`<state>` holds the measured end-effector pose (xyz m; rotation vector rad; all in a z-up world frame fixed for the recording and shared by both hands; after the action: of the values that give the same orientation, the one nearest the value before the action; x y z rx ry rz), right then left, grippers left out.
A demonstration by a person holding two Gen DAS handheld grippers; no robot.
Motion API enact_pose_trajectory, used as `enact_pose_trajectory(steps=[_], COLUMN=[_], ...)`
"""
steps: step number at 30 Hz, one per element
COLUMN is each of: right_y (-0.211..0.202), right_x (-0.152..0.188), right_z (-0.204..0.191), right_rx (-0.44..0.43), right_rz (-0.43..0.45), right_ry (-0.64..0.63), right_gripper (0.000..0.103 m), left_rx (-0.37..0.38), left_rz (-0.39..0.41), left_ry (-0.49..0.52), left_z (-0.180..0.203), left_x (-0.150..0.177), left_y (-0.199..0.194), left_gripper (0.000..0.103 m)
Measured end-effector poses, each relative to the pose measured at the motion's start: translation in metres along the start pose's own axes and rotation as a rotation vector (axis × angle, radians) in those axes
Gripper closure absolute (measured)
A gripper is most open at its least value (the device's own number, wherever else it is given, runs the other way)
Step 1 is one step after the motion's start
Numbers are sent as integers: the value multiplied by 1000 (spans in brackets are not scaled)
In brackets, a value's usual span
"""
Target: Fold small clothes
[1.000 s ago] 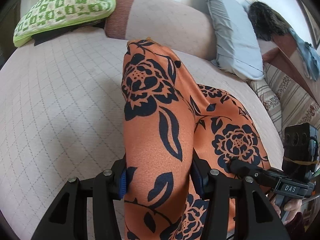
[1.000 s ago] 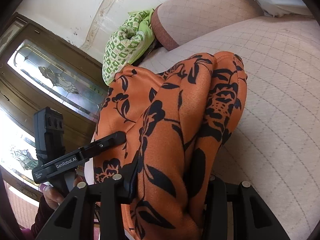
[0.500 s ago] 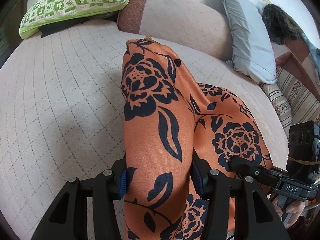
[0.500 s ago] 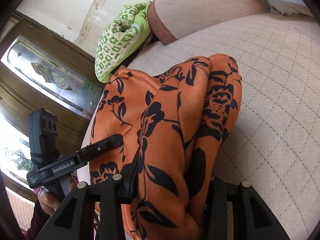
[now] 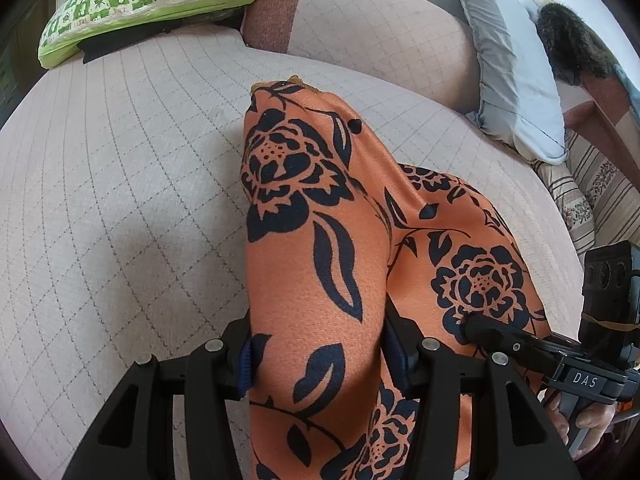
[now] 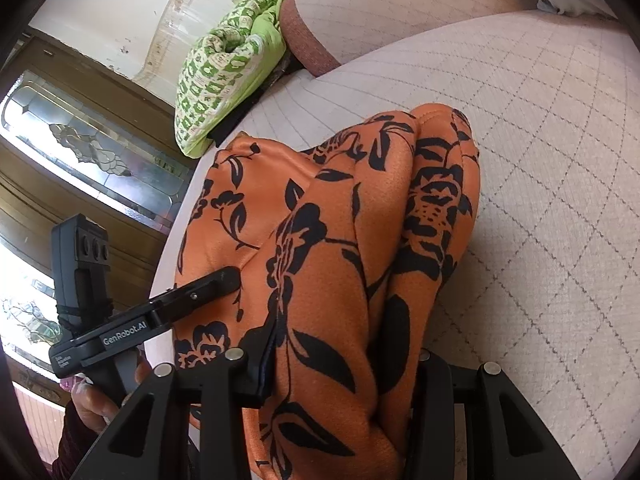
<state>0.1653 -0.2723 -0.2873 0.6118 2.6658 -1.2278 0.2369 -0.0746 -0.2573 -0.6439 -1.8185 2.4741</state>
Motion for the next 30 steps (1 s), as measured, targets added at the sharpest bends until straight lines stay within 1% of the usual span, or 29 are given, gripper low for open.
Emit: enact_pose_trajectory(steps=[8,11,16,21,25,30], right_y=[6,6,5,3,2,-3], right_x=[-3,-3,-3,-4,0,5], right_z=[-2,1,5,10,14,15], right_rx=[5,0,1,4,30,40], right_rz=[-10,-20,-28,-28,-32,-25], right_ry=[14,29,49,70,75,83], right_gripper=[60,57,51,48,45,44], left_rx=[-16,-30,-72,-115,-156,-202], left_rz=[-7,-6,-7,-5,9,37], left_ry=[-8,0,19,37,69,99], left_z=[0,1,5,9,13,15], left_x=[0,0,0,1,5,11], left_y=[3,2,1,-3,-10,-24], left_gripper=[44,43,39,36,36,36])
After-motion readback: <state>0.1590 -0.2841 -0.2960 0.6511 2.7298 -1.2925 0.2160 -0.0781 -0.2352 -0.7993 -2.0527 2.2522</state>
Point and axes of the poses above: each gripper's, at about its wrist camera, not at the fingertips, and y roughly the way its jaws point, z to its right, x to its underside, the point moved 3 cm from there along y, roughly the way its jaws point, and after that the axes turned 7 degrees about -z, right-handed, at the moved point
